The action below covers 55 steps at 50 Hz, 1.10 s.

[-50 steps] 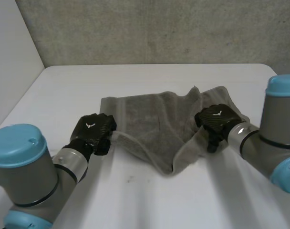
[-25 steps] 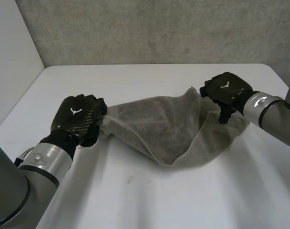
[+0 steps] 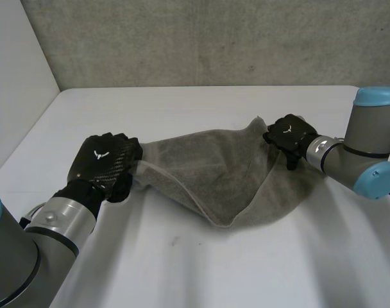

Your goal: Fold the laundry

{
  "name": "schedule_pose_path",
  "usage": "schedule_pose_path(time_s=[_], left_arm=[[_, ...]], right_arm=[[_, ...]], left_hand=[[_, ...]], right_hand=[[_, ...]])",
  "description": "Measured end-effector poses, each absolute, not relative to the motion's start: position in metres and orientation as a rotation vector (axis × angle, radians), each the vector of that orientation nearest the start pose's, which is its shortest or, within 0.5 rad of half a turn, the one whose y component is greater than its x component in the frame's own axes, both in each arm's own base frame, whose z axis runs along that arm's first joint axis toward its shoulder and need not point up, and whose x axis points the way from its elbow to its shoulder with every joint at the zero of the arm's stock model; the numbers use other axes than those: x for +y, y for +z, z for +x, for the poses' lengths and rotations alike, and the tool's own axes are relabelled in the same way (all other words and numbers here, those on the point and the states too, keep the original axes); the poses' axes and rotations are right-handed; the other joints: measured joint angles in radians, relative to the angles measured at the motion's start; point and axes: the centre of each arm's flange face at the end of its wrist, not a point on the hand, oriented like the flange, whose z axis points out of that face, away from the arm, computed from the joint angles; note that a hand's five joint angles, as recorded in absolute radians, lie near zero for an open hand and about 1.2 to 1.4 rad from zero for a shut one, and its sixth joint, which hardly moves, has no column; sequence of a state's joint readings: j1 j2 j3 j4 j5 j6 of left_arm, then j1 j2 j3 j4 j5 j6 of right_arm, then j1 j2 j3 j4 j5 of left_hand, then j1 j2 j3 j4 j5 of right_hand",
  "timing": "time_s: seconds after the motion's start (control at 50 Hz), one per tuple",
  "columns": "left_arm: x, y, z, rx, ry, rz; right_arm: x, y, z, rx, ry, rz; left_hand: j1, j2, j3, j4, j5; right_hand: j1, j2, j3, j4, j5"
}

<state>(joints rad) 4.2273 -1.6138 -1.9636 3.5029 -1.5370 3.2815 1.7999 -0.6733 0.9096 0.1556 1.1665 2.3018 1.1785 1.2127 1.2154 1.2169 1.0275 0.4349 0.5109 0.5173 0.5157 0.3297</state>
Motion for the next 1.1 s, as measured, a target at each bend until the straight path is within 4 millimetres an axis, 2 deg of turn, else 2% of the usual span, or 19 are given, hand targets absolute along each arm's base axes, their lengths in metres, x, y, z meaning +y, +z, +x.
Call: schedule_pose_path(time_s=[0.1,0.3,0.58,0.8,0.92,0.94,1.02,1.04,1.1], left_arm=[[-0.192,0.211,-0.252,2.388,-2.279,0.81],[-0.197,0.208,-0.247,2.391,-2.261,0.78],[-0.204,0.208,-0.241,2.385,-2.255,0.738],[-0.203,0.206,-0.241,2.392,-2.246,0.739],[-0.203,0.206,-0.241,2.391,-2.247,0.74],[-0.203,0.206,-0.241,2.391,-2.247,0.74],[-0.203,0.207,-0.241,2.388,-2.249,0.741],[-0.203,0.207,-0.241,2.387,-2.25,0.741],[-0.204,0.208,-0.241,2.385,-2.253,0.74]], right_arm=[[-0.402,0.131,0.261,2.065,-1.787,-1.6],[-0.409,0.121,0.252,2.13,-1.775,-1.584],[-0.41,0.12,0.245,2.158,-1.763,-1.572],[-0.41,0.118,0.239,2.182,-1.747,-1.563],[-0.411,0.117,0.236,2.191,-1.743,-1.558],[-0.411,0.119,0.235,2.193,-1.748,-1.556],[-0.411,0.125,0.234,2.192,-1.765,-1.548],[-0.41,0.128,0.233,2.191,-1.771,-1.543],[-0.409,0.134,0.232,2.19,-1.784,-1.532]], left_hand=[[0.002,0.0,0.0,0.0,0.0],[0.003,0.0,0.0,0.0,0.0],[0.003,0.0,0.0,0.0,0.0],[0.003,0.0,0.0,0.0,0.0],[0.003,0.0,0.0,0.0,0.0],[0.003,0.0,0.0,0.0,0.0],[0.003,0.0,0.0,0.0,0.0],[0.003,0.0,0.0,0.0,0.0],[0.003,0.0,0.0,0.0,0.0]], right_hand=[[0.0,0.0,0.0,0.0,0.002],[0.0,0.0,0.0,0.0,0.003],[0.0,0.0,0.009,0.009,0.012],[0.104,0.116,0.111,0.11,0.096],[0.195,0.231,0.224,0.224,0.189],[0.316,0.385,0.379,0.376,0.34],[0.422,0.489,0.486,0.489,0.456],[0.542,0.645,0.633,0.64,0.616],[0.546,0.666,0.66,0.668,0.647]])
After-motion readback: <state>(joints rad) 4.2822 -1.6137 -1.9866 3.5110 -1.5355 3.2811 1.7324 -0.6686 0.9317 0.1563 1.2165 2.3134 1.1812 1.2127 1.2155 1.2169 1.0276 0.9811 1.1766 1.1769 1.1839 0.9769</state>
